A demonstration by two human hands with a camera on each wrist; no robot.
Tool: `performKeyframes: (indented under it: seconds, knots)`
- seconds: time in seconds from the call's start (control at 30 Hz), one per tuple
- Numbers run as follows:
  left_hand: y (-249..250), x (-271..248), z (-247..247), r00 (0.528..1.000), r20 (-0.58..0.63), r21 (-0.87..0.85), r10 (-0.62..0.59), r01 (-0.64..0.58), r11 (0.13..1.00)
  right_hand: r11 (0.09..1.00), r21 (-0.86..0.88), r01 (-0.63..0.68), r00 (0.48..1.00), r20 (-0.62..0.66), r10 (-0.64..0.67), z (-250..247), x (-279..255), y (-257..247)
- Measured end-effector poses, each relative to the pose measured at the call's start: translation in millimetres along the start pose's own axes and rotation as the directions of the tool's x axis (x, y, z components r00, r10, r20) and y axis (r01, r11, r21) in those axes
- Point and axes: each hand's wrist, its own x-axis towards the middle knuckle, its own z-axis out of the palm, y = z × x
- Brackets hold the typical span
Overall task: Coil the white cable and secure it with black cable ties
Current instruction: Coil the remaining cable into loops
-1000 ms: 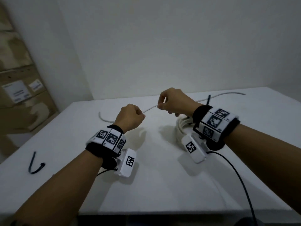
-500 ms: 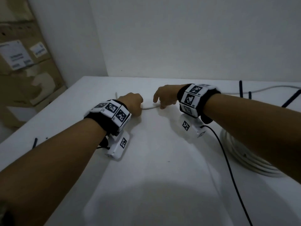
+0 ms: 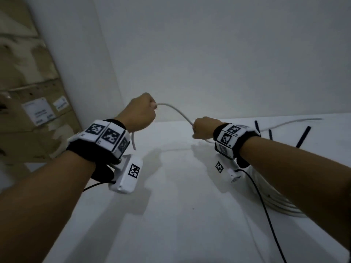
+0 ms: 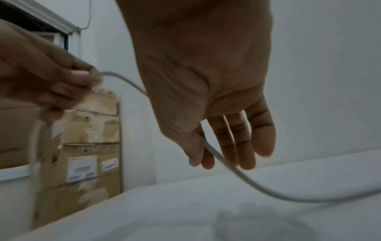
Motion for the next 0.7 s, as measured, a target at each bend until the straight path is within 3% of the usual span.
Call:
performKeyframes:
  seconds: [0.07,0.13,0.23,0.33,0.47,0.57,0.63,0.7]
  knots:
    - [17.3,-6.3,-27.0,0.991,-0.129,-0.173,-0.029,0.006,0.985,0.992,0.105,-0.068,0.997,-0.018,0.071,-19.2,-15.4,13.5]
    - [31.0,-15.9,-43.0,0.983,-0.177,-0.319,-0.057,-0.002,0.948,0.956,0.28,-0.091,0.993,-0.051,0.11,-35.0,-29.6,23.0]
    - [48.2,-37.3,-46.7,0.985,-0.158,-0.522,-0.073,-0.02,0.853,0.785,0.62,-0.008,0.988,-0.118,0.103,-57.5,-53.7,26.9]
    - [60.5,-56.8,-38.5,0.985,-0.146,-0.682,-0.092,-0.033,0.731,0.59,0.798,0.12,0.982,-0.182,0.047,-78.1,-84.2,25.0]
    - [80.7,-75.5,-26.5,0.984,-0.124,-0.821,-0.126,-0.03,0.571,0.342,0.904,0.257,0.958,-0.286,0.037,-98.1,-127.5,28.1]
    - [99.1,-85.8,-19.2,0.983,-0.099,-0.899,-0.154,-0.021,0.438,0.23,0.931,0.282,0.956,-0.294,0.016,-104.6,-157.7,30.7]
    - [109.1,-90.8,-12.0,0.98,-0.091,-0.911,-0.179,-0.01,0.413,0.173,0.945,0.277,0.96,-0.279,-0.017,-105.1,-175.8,31.9]
    - [116.5,-97.0,-0.8,0.975,-0.1,-0.879,-0.198,0.007,0.477,0.107,0.958,0.265,0.964,-0.264,-0.02,-103.7,-193.3,33.9]
